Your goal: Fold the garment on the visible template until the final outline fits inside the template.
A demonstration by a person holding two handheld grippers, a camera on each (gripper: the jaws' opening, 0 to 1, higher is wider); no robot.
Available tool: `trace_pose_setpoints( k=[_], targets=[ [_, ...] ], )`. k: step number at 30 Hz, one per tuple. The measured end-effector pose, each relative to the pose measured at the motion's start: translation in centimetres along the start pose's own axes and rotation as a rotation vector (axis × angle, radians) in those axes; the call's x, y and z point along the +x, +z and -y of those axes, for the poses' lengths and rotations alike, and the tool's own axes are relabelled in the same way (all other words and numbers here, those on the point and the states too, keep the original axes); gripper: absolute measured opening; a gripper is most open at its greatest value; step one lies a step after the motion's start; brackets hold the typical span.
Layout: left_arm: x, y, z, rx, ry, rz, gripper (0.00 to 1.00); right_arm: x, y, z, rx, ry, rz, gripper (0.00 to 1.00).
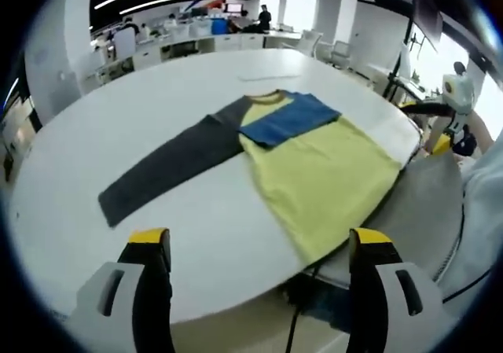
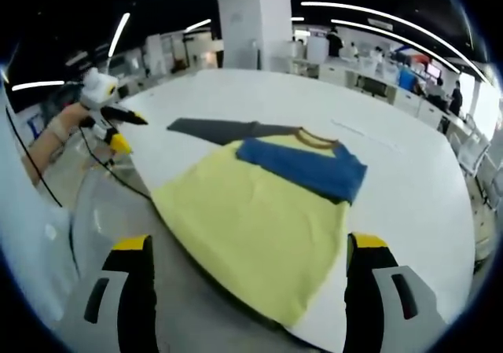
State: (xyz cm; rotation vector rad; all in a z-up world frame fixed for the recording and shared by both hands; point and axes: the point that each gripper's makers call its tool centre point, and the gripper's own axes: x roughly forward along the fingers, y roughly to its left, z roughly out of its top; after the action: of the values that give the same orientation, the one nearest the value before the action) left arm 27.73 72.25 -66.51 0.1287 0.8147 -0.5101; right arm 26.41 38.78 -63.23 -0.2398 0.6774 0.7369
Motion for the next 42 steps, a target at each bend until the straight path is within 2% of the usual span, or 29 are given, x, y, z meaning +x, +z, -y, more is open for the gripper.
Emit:
trace_pose_setpoints(
  k=[3,11,25,31,35,39,42],
  targets=[
    [0.1,-0.2,-0.6,-0.020,0.008,0.004,0.88,0.0,0.1,-0.1,0.001,0.002,0.002,1.00],
    [-0.2,-0.4,-3.7,-0.024,0.076,0.007,0.83,0.0,0.1,-0.2,-0.001,-0.001,-0.002,1.00],
    [0.1,0.4,-6.0,-0.034,0.085,0.025,0.80,-0.1,0.8,-1.0,-0.027,0.020,0.009,1.00],
    [0.1,0.5,-8.0,-0.042,0.105,0.026,0.80,-0.3,0.7,-0.7,-0.024,-0.001,0.009,1.00],
    [0.1,0.1,-9.4,-0.037,0.135,0.005,0.77,-0.4,0.3,-0.7,-0.028,-0.011,-0.011,1.00],
    [0.2,-0.1,-10.2,-0.046,0.132,0.001,0.77,-0.5,0.7,-0.8,-0.022,-0.016,0.001,1.00],
    [0.5,-0.4,-10.7,-0.037,0.129,-0.024,0.72,-0.2,0.4,-1.0,-0.038,-0.017,-0.017,1.00]
  ],
)
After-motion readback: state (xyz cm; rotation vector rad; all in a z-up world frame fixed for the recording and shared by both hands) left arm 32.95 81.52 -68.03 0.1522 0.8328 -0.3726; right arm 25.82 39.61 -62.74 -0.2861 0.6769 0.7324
